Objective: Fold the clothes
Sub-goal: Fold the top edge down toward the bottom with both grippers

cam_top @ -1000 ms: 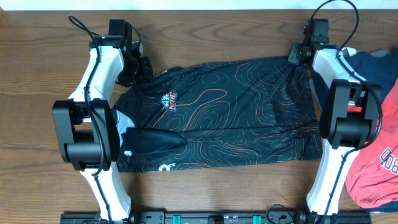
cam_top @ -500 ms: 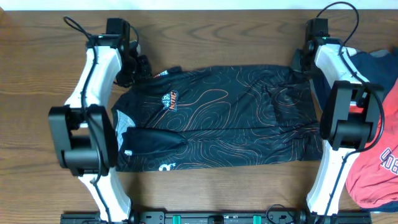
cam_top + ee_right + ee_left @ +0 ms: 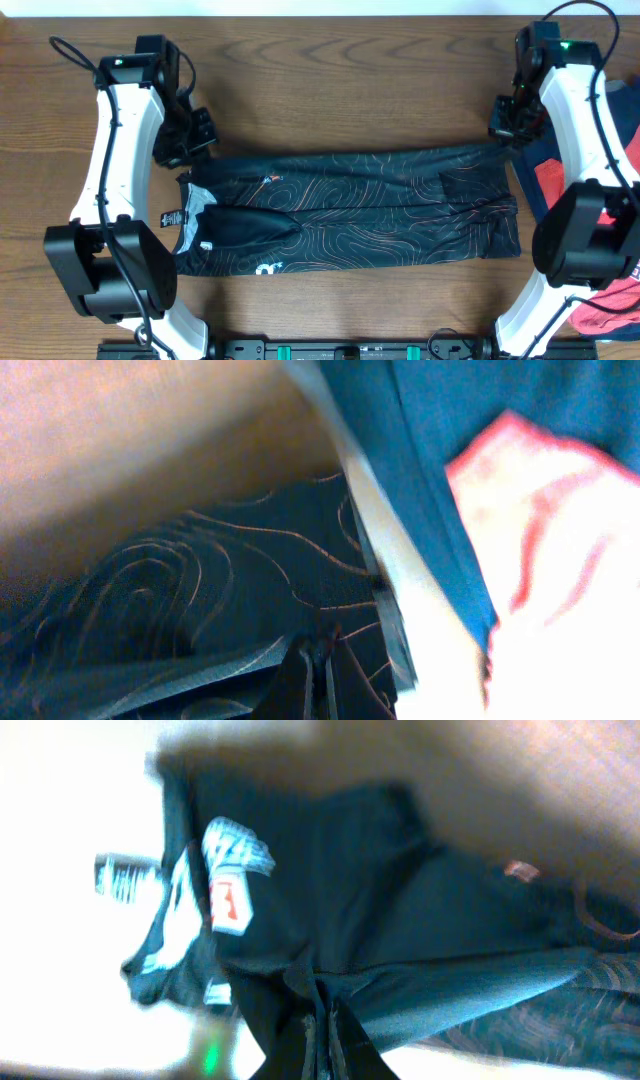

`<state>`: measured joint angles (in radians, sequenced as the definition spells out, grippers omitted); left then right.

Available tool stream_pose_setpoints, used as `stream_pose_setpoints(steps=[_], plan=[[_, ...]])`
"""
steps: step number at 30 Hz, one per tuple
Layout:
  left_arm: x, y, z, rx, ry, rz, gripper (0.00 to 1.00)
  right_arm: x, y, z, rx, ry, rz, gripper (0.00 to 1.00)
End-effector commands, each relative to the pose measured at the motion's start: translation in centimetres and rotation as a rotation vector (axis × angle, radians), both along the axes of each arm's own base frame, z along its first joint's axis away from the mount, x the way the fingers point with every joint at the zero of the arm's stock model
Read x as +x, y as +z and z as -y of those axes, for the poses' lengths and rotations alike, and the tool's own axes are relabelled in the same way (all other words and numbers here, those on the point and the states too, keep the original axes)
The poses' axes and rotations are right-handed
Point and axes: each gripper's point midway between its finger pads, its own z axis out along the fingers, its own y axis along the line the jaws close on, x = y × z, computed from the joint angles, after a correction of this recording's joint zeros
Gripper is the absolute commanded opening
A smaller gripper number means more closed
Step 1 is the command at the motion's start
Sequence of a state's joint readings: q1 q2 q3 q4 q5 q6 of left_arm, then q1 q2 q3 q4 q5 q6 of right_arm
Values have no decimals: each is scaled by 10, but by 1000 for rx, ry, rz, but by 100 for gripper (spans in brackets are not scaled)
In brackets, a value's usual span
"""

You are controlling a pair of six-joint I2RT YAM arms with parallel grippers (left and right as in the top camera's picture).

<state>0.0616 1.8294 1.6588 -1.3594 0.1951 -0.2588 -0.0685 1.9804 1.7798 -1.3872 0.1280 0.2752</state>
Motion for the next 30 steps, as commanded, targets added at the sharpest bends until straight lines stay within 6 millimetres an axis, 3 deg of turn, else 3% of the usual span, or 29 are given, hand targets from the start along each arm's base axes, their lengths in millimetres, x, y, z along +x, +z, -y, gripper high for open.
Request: stream_pose_setpoints(steps=[1, 7, 14, 20, 25, 26, 30], plan=[[-21, -2, -9, 19, 24, -90, 6, -18, 1, 3, -8, 50, -80, 1], [-51, -10, -8, 10, 8, -218, 6, -62, -5, 3, -8, 51, -267, 1], [-89, -26, -5, -1, 3, -334, 6, -98, -21, 15, -77, 10, -411, 1], [-116, -37, -2, -2, -3, -356, 6, -119, -34, 33, -155, -59, -472, 1], [-126, -44, -1, -2, -2, -362, 6, -132, -42, 39, -145, -83, -511, 2], [-127, -44, -1, -3, -3, -364, 10, -133, -43, 40, -144, -87, -512, 6], [-123, -46, -2, -2, -2, -349, 56, -133, -45, 42, -140, -99, -505, 31]])
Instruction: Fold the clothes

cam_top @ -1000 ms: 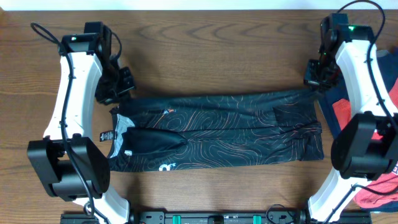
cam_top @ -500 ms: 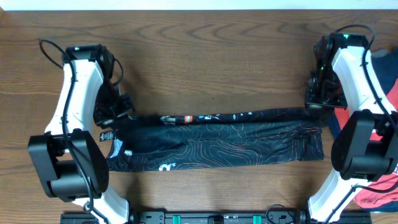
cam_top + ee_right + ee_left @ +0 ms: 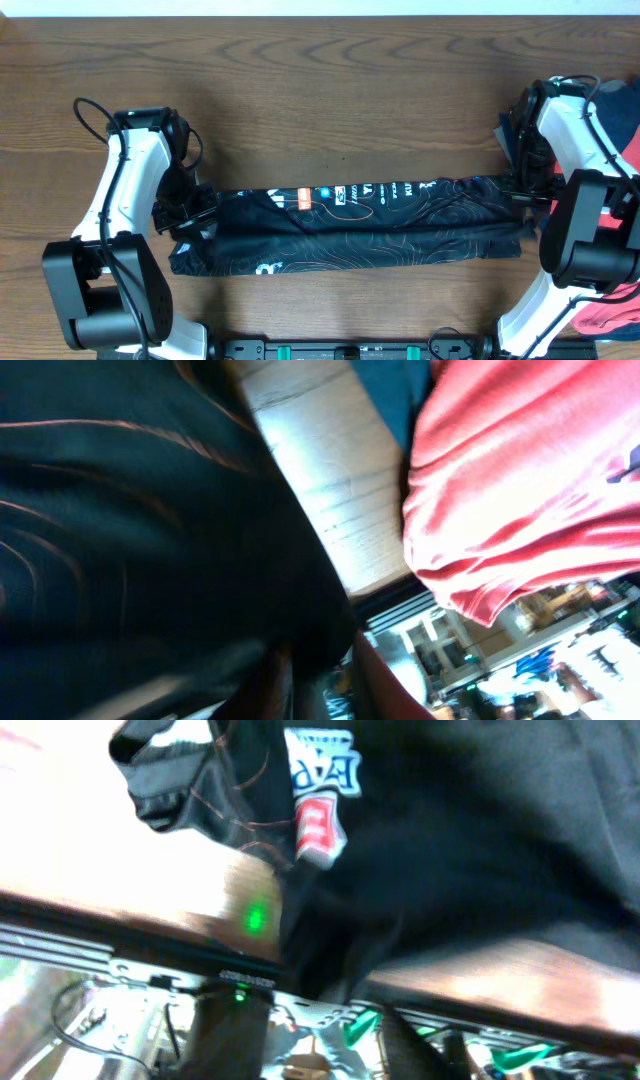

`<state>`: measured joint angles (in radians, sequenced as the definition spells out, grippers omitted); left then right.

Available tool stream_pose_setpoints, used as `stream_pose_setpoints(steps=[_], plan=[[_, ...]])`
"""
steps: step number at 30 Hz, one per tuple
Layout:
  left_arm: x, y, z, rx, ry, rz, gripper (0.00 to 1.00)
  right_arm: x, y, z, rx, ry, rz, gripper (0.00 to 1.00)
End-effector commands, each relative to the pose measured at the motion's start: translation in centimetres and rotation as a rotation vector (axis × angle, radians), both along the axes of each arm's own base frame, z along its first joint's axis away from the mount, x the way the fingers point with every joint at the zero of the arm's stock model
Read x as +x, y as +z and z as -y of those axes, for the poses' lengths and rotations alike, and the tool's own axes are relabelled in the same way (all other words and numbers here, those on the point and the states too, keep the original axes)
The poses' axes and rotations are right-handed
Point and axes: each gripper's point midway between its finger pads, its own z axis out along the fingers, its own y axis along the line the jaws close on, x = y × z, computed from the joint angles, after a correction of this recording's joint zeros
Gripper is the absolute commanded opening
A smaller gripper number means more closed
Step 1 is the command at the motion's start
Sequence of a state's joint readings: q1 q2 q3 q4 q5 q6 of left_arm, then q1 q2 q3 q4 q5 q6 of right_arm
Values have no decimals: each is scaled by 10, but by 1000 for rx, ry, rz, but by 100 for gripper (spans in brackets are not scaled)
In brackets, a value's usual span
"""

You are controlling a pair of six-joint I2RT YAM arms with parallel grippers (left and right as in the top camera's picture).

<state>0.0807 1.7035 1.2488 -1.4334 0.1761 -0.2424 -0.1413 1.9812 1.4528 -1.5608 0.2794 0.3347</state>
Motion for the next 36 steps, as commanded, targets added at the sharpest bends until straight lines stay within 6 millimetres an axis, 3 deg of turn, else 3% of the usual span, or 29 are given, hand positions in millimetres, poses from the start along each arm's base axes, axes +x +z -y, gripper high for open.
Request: stream_pose_setpoints(steps=[1, 3, 11, 19, 24, 29, 36], plan=[[1, 0, -2, 9, -2, 16, 65, -1, 0, 7, -27, -7, 1, 38], [6, -2, -2, 12, 3, 36, 66, 1, -2, 5, -4, -5, 9, 49], [13, -5, -1, 9, 6, 67, 66, 14, -20, -23, 197, 14, 80, 50], [34, -11, 17, -18, -48, 160, 65, 1, -45, -24, 248, -48, 84, 51], [47, -17, 35, -23, -119, 222, 65, 5, -48, -19, 297, -85, 124, 51], [47, -19, 44, -25, -148, 229, 65, 11, -49, -36, 471, -20, 165, 63], [46, -19, 44, -23, -140, 227, 66, 2, -69, -16, 351, 16, 147, 66]])
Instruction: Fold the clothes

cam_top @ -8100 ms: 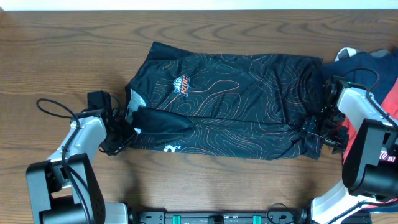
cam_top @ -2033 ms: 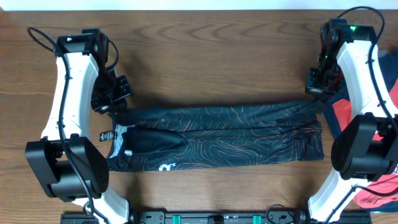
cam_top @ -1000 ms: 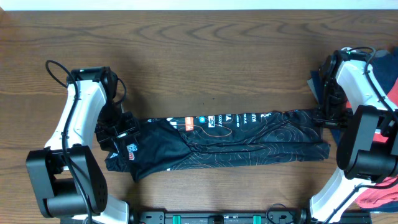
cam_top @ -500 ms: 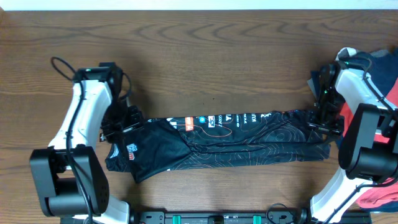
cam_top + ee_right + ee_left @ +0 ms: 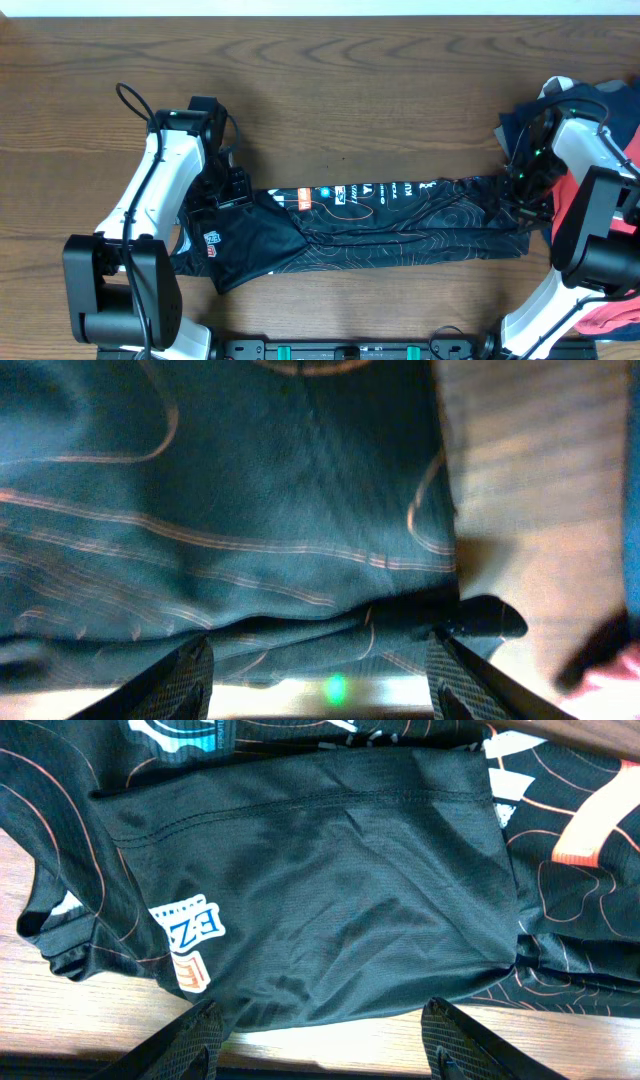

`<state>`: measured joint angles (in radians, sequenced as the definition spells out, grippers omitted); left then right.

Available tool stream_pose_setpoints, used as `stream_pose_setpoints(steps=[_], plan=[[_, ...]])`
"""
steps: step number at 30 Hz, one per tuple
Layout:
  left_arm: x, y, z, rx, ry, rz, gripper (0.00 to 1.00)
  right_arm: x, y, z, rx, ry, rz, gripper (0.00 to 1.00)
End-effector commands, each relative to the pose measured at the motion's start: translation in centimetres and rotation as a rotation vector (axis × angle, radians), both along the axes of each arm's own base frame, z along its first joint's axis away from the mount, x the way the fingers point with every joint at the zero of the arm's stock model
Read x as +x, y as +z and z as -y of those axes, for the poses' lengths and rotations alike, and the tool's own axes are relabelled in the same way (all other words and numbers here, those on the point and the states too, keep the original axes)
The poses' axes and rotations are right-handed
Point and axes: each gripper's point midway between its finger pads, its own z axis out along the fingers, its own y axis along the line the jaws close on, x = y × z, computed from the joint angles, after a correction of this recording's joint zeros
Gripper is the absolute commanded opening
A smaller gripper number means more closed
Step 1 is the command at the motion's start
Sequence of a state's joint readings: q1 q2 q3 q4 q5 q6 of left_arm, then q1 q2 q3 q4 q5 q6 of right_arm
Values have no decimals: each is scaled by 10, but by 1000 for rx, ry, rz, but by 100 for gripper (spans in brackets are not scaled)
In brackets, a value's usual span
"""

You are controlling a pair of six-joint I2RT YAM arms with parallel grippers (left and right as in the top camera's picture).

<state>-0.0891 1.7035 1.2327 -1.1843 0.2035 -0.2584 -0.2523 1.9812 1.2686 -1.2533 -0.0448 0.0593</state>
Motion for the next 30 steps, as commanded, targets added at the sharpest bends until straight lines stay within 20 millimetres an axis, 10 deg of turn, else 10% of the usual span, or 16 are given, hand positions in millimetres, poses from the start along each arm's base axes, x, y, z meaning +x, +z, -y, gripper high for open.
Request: stream_pose_setpoints(steps=[1, 11, 17, 25, 30], plan=[[-3, 1, 0, 0, 5, -4, 66, -8, -10, 13, -61, 17, -13, 66], [-3, 1, 0, 0, 5, -3, 65, -4, -31, 25, -157, -24, 34, 75], [-3, 1, 0, 0, 5, -3, 66, -4, -33, -3, 17, 14, 61, 68], [-2, 1, -7, 18, 17, 0, 66, -3, -38, -7, 26, 23, 77, 4], [0, 1, -8, 5, 31, 5, 66, -1, -38, -5, 19, 15, 83, 1]])
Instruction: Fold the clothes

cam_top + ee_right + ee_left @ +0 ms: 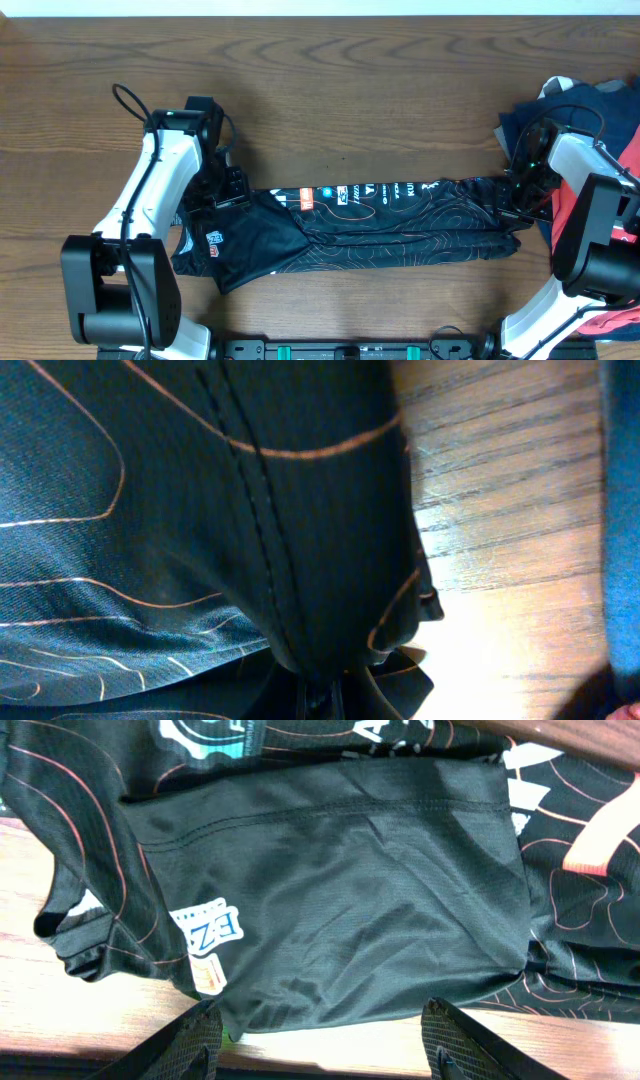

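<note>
A black garment with thin orange contour lines lies across the table as a long, narrow folded strip. My left gripper hovers open over its left end. In the left wrist view the wide-spread fingers frame a plain black panel bearing a white and orange label. My right gripper is at the strip's right end, shut on a bunched fold of the fabric. In the right wrist view the cloth hides the fingertips of that gripper.
A pile of navy and red clothes sits at the table's right edge, just beyond the right arm, with more red cloth near the front right corner. A black rail runs along the front edge.
My right gripper was open over the garment's right end and is now shut on a fold of it. My left gripper is still open and has hardly moved.
Both grippers first held the far corners of the garment, which lay spread wide. Then that far edge lay folded towards the front, making a narrow strip. Both grippers then stood open over its ends, and now the right one grips the right end.
</note>
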`<state>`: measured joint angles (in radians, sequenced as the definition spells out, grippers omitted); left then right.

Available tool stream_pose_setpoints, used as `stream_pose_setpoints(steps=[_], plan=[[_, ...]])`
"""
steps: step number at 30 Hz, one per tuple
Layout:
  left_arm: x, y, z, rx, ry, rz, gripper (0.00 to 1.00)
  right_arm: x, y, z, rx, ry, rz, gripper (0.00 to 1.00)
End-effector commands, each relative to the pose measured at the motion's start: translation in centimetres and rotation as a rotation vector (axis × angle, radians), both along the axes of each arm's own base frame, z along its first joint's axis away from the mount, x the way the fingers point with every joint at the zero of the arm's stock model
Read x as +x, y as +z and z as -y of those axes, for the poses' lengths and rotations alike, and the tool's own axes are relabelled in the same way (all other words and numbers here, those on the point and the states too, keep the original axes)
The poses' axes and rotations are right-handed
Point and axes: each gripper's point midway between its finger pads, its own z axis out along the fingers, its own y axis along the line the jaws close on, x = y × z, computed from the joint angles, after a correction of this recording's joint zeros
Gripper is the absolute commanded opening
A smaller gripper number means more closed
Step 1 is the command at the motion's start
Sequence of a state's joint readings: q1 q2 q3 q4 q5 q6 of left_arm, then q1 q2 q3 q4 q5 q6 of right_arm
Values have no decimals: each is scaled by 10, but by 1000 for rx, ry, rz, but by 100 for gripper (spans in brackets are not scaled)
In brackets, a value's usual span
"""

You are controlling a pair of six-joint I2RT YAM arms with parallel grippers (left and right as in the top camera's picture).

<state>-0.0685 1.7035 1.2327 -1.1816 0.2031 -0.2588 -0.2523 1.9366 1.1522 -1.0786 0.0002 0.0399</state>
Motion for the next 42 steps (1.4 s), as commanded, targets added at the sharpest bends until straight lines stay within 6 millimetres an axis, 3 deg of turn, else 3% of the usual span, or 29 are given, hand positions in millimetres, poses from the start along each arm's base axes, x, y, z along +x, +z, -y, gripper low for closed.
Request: stream_pose_setpoints(steps=[1, 8, 24, 32, 36, 42], plan=[[-1, 1, 0, -5, 9, 7, 65, -3, -18, -13, 80, -15, -8, 1], [24, -4, 24, -53, -36, 113, 68, -2, -18, -13, 80, -15, -6, 1], [44, -68, 64, -43, -98, 121, 68, -2, -18, -13, 80, -15, -6, 1], [45, -87, 65, -13, -117, 101, 51, -3, -18, -13, 80, -15, -6, 1], [45, -85, 64, -9, -117, 101, 29, -3, -18, -13, 80, -15, -6, 1], [45, -81, 62, -4, -116, 110, 19, -2, -18, -13, 80, -15, -6, 1]])
